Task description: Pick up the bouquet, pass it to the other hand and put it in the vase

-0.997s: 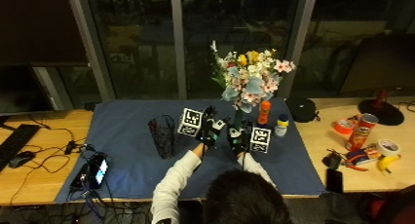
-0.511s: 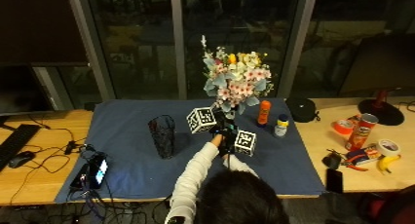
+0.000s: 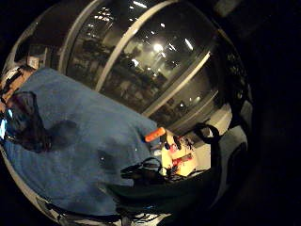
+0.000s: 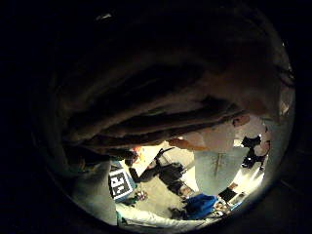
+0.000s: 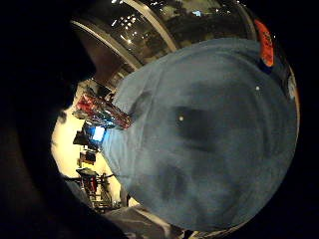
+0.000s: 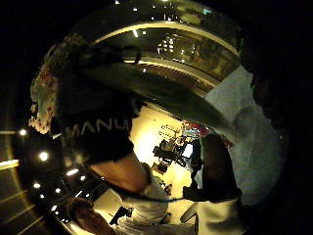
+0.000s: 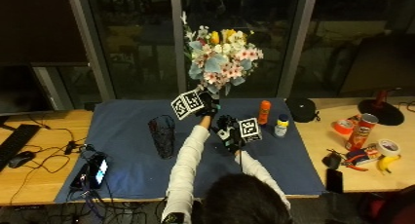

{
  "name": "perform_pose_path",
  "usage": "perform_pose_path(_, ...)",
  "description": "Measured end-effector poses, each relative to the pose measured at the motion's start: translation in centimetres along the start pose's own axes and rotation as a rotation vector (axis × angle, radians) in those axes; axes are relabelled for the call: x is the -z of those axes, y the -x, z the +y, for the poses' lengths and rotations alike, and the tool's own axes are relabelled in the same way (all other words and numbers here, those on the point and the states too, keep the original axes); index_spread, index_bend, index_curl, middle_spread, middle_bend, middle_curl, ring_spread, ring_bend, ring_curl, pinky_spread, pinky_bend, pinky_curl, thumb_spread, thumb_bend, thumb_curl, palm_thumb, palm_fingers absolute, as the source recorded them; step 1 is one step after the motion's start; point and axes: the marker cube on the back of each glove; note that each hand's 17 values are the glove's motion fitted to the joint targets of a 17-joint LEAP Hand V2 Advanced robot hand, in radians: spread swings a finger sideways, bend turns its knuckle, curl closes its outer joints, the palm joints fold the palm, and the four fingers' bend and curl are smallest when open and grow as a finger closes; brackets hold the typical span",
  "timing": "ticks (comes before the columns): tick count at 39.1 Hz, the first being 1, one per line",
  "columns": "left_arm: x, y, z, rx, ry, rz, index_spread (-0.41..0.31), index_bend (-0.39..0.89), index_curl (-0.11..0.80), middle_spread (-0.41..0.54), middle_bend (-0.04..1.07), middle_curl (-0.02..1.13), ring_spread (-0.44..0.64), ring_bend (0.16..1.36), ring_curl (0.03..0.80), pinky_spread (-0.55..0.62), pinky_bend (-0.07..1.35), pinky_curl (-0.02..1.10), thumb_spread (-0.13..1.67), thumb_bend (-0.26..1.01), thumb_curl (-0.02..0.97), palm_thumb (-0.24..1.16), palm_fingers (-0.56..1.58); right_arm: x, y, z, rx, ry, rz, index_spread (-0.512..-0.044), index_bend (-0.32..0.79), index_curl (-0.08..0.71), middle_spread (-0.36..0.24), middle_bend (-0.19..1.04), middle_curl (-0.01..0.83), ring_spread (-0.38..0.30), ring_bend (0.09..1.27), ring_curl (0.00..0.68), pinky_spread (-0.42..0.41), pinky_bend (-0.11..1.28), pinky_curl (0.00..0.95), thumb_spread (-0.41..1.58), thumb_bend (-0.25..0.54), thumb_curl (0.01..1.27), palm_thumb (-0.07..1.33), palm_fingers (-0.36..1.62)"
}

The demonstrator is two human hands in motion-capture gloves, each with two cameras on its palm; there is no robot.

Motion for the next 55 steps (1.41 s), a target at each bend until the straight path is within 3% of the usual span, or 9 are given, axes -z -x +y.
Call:
perform_pose_path(2,1.2,-0.2,-1.8,0.009,-0.045,-0.021,-0.314,0.36,0.472,-0.356,0.77,0.57,-0.38,0.89,0.474,-0.42,0.67,0.47,0.71,-0.03,0.515,0.79,1.4,0.8,0.7,0.5,-0.125,0.022,0.075,-0.249,0.07,0.393,-0.23,0.45,0.48,-0.194,0.8,0.454,-0.255,0.78,0.452,0.8,-0.043,0.6,0.84,0.9)
perform_pose_path(4,2.5,-0.2,-3.7,0.022,-0.085,-0.041,-0.318,0.36,0.48,-0.361,0.78,0.57,-0.38,0.89,0.477,-0.42,0.68,0.47,0.7,-0.03,0.525,0.8,1.4,1.4,0.4,0.2,-0.131,0.044,0.1,-0.252,0.07,0.38,-0.238,0.43,0.474,-0.194,0.77,0.445,-0.238,0.75,0.44,0.83,-0.041,0.59,0.83,0.88)
perform_pose_path(12,8.1,-0.7,-9.5,0.082,-0.25,-0.07,-0.323,0.37,0.508,-0.371,0.78,0.58,-0.39,0.9,0.484,-0.43,0.69,0.48,0.64,-0.03,0.559,0.81,1.38,2.9,-0.2,-2.5,0.104,0.074,0.082,-0.264,0.14,0.371,-0.239,0.39,0.455,-0.193,0.6,0.401,-0.086,0.58,0.392,0.94,-0.023,0.57,0.81,0.68)
perform_pose_path(21,12.7,1.3,-13.1,0.097,-0.34,-0.074,-0.327,0.36,0.531,-0.368,0.78,0.58,-0.39,0.9,0.489,-0.43,0.69,0.48,0.6,-0.03,0.589,0.82,1.38,5.0,0.5,-2.8,-0.118,0.114,0.265,-0.286,0.1,0.333,-0.21,0.24,0.408,-0.137,0.5,0.362,0.088,0.59,0.373,0.99,-0.037,0.53,0.74,0.48)
perform_pose_path(26,14.0,2.9,-14.0,0.071,-0.36,-0.098,-0.328,0.35,0.54,-0.367,0.78,0.58,-0.39,0.9,0.488,-0.43,0.7,0.48,0.59,-0.04,0.601,0.81,1.37,5.9,2.0,-2.5,-0.153,0.07,0.355,-0.296,0.08,0.298,-0.178,0.21,0.398,-0.094,0.48,0.351,0.155,0.6,0.37,1.01,-0.036,0.52,0.7,0.41)
perform_pose_path(31,14.6,3.9,-14.3,0.077,-0.352,-0.1,-0.329,0.34,0.548,-0.366,0.78,0.58,-0.39,0.89,0.488,-0.43,0.7,0.48,0.58,-0.04,0.611,0.81,1.37,5.8,0.7,-2.9,-0.173,0.085,0.335,-0.308,0.09,0.272,-0.201,0.18,0.377,-0.061,0.48,0.347,0.194,0.6,0.367,1.02,-0.036,0.5,0.67,0.32)
perform_pose_path(38,15.0,5.6,-14.1,0.117,-0.334,-0.077,-0.331,0.33,0.559,-0.366,0.78,0.58,-0.39,0.89,0.489,-0.43,0.7,0.48,0.57,-0.04,0.623,0.81,1.37,6.3,1.0,-3.7,-0.118,0.019,0.397,-0.321,0.1,0.245,-0.141,0.18,0.362,-0.032,0.49,0.337,0.224,0.61,0.359,1.04,-0.033,0.48,0.64,0.26)
perform_pose_path(49,15.3,7.7,-14.0,0.135,-0.315,-0.031,-0.331,0.32,0.571,-0.366,0.78,0.59,-0.39,0.89,0.491,-0.43,0.7,0.48,0.57,-0.04,0.636,0.81,1.37,5.2,1.3,-3.2,-0.059,0.128,0.266,-0.323,0.16,0.255,-0.116,0.18,0.342,-0.015,0.47,0.323,0.235,0.57,0.345,1.04,-0.025,0.46,0.62,0.26)
perform_pose_path(55,15.2,11.1,-12.9,0.161,-0.199,-0.019,-0.331,0.32,0.577,-0.366,0.78,0.59,-0.39,0.89,0.492,-0.43,0.69,0.48,0.56,-0.04,0.641,0.8,1.37,5.1,1.2,-2.3,-0.158,0.169,0.218,-0.322,0.15,0.262,-0.122,0.18,0.336,-0.011,0.46,0.318,0.238,0.55,0.34,1.04,-0.023,0.46,0.62,0.26)
